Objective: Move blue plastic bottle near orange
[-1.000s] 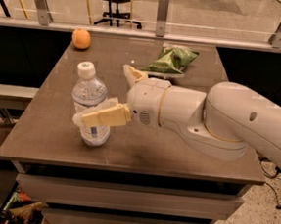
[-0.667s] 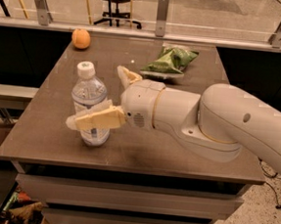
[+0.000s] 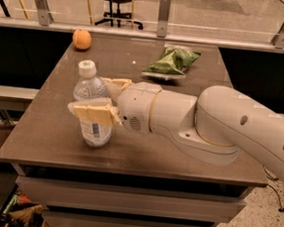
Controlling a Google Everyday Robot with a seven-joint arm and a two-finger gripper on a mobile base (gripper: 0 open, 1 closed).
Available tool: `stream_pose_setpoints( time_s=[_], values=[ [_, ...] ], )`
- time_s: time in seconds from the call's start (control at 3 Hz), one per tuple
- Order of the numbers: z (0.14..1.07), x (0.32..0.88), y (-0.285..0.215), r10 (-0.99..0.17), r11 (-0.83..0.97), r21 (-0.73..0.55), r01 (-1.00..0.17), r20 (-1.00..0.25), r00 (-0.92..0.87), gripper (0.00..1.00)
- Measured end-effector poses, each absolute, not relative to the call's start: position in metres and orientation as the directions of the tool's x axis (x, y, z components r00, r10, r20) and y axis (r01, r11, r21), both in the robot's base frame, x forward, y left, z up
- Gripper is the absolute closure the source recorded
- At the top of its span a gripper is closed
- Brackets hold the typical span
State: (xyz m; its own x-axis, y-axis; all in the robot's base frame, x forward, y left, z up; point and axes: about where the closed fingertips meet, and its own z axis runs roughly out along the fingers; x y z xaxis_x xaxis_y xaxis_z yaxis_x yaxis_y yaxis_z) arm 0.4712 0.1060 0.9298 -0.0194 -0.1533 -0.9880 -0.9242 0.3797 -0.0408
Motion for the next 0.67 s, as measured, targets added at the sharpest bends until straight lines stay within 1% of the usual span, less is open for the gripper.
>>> stream_pose_setpoints(
  time_s=[0.67],
  values=[
    [0.9333, 0.4679, 0.1108, -0.159, 0.373, -0.051, -0.927, -0.987, -0.01, 0.87]
  ],
)
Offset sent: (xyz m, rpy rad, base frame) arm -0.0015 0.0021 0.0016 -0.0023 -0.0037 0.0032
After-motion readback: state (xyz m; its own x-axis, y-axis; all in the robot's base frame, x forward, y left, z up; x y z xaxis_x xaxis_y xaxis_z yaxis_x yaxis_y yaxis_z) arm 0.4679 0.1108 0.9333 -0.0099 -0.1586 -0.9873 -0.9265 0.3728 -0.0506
